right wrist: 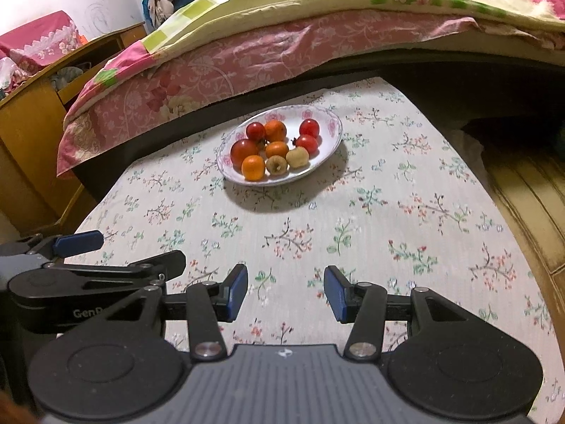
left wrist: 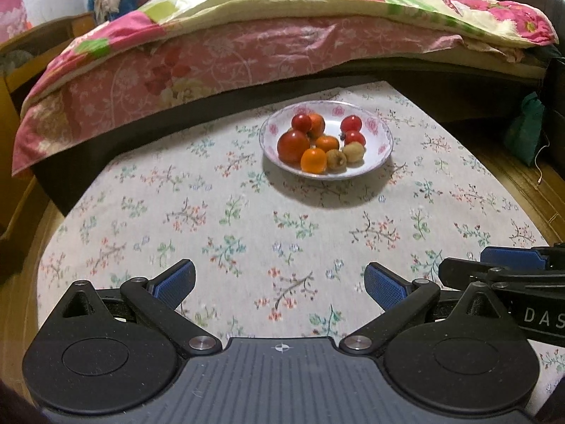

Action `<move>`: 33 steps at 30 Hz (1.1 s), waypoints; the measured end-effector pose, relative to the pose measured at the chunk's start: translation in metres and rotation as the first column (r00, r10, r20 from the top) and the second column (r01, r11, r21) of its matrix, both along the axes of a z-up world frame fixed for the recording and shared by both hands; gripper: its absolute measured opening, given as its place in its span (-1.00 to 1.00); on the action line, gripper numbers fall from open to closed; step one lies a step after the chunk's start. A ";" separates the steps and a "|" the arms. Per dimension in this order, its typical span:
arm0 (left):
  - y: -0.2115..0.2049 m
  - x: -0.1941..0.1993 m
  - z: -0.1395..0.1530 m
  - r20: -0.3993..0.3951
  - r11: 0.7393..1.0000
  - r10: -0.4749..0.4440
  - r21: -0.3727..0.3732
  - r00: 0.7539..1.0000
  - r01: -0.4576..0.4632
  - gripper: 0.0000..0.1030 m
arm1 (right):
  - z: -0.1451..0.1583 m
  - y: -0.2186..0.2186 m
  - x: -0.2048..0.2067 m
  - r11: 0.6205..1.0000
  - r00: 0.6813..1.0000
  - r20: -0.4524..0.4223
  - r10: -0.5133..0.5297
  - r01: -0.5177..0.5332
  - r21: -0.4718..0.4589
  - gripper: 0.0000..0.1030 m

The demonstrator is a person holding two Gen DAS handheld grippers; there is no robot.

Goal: Organize fruits

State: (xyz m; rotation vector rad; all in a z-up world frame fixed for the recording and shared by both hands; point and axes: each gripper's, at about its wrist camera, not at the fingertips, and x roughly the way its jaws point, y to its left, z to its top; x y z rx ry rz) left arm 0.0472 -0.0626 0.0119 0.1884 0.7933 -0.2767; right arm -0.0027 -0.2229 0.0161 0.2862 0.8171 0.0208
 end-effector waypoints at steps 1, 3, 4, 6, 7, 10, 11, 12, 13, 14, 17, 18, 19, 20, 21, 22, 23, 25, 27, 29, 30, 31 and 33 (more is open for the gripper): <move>0.002 -0.001 -0.001 -0.008 1.000 0.004 -0.005 1.000 -0.004 0.99 | 0.000 0.001 -0.002 1.000 1.000 -0.002 0.000 0.000 0.000 -0.09; 0.005 -0.003 -0.004 -0.026 1.000 0.016 -0.022 1.000 -0.017 0.99 | -0.001 0.002 -0.005 1.000 1.000 -0.006 0.002 -0.002 -0.003 -0.09; 0.007 -0.004 -0.005 -0.032 0.999 0.021 -0.028 0.999 -0.022 0.99 | -0.002 0.003 -0.007 1.000 1.000 -0.008 0.003 -0.003 -0.003 -0.09; 0.009 -0.007 -0.007 -0.037 0.999 0.027 -0.028 0.999 -0.028 0.99 | -0.003 0.006 -0.009 1.000 1.000 -0.011 0.007 -0.007 -0.003 -0.09; 0.009 -0.008 -0.008 -0.039 0.999 0.029 -0.025 0.999 -0.030 1.00 | -0.003 0.007 -0.010 1.000 1.000 -0.013 0.009 -0.009 -0.005 -0.09; 0.009 -0.010 -0.009 -0.040 0.999 0.032 -0.021 0.999 -0.033 1.00 | -0.006 0.010 -0.012 1.000 1.000 -0.022 0.013 -0.013 -0.010 -0.09; 0.010 -0.011 -0.009 -0.043 0.999 0.032 -0.021 0.999 -0.033 1.00 | -0.007 0.010 -0.013 1.000 1.000 -0.023 0.014 -0.014 -0.010 -0.09; 0.010 -0.011 -0.010 -0.046 0.999 0.032 -0.022 0.998 -0.033 1.00 | -0.007 0.011 -0.014 1.000 1.000 -0.025 0.015 -0.016 -0.010 -0.09; 0.010 -0.012 -0.010 -0.047 0.999 0.032 -0.022 0.998 -0.033 0.99 | -0.007 0.011 -0.015 1.000 1.000 -0.025 0.016 -0.017 -0.010 -0.09; 0.010 -0.013 -0.010 -0.047 0.999 0.032 -0.021 0.998 -0.033 0.99 | -0.008 0.011 -0.016 1.000 1.000 -0.026 0.017 -0.017 -0.011 -0.09; 0.010 -0.013 -0.010 -0.055 0.999 0.039 -0.016 0.998 -0.040 0.99 | -0.008 0.012 -0.017 1.000 0.999 -0.029 0.017 -0.017 -0.010 -0.09; 0.010 -0.013 -0.011 -0.062 0.999 0.045 -0.014 0.997 -0.046 0.99 | -0.009 0.012 -0.018 1.000 0.999 -0.030 0.017 -0.018 -0.010 -0.09; 0.010 -0.013 -0.011 -0.070 0.999 0.052 -0.012 0.996 -0.053 0.99 | -0.009 0.012 -0.018 1.000 0.999 -0.030 0.017 -0.018 -0.010 -0.09; 0.010 -0.013 -0.012 -0.077 0.998 0.056 -0.012 0.995 -0.058 0.99 | -0.009 0.012 -0.018 1.000 0.999 -0.030 0.018 -0.019 -0.009 -0.09; 0.011 -0.013 -0.012 -0.080 0.998 0.057 -0.014 0.995 -0.059 0.99 | -0.009 0.013 -0.019 1.000 0.999 -0.031 0.020 -0.020 -0.009 -0.09; 0.011 -0.013 -0.013 -0.080 0.998 0.057 -0.015 0.995 -0.058 0.99 | -0.009 0.013 -0.019 1.000 0.999 -0.032 0.022 -0.022 -0.009 -0.09; 0.012 -0.013 -0.013 -0.081 0.998 0.056 -0.017 0.995 -0.058 0.99 | -0.010 0.014 -0.019 1.000 0.999 -0.033 0.023 -0.023 -0.010 -0.09; 0.013 -0.013 -0.013 -0.085 0.998 0.058 -0.022 0.995 -0.060 0.99 | -0.011 0.015 -0.019 1.000 0.999 -0.034 0.025 -0.025 -0.011 -0.09; 0.014 -0.013 -0.014 -0.085 0.998 0.059 -0.024 0.995 -0.061 0.99 | -0.011 0.015 -0.020 1.000 0.999 -0.034 0.027 -0.027 -0.009 -0.08; 0.013 -0.013 -0.014 -0.084 0.998 0.059 -0.023 0.995 -0.061 0.99 | -0.012 0.015 -0.020 1.000 0.999 -0.035 0.028 -0.028 -0.006 -0.08; 0.013 -0.013 -0.014 -0.084 0.998 0.059 -0.022 0.995 -0.061 0.99 | -0.012 0.016 -0.020 1.000 0.999 -0.035 0.028 -0.028 -0.007 -0.09; 0.013 -0.013 -0.014 -0.084 0.998 0.059 -0.023 0.995 -0.061 0.99 | -0.012 0.016 -0.019 1.000 0.999 -0.036 0.028 -0.028 -0.008 -0.09; 0.013 -0.013 -0.014 -0.084 0.998 0.058 -0.024 0.995 -0.061 0.99 | -0.012 0.016 -0.019 1.000 0.999 -0.038 0.028 -0.029 -0.009 -0.09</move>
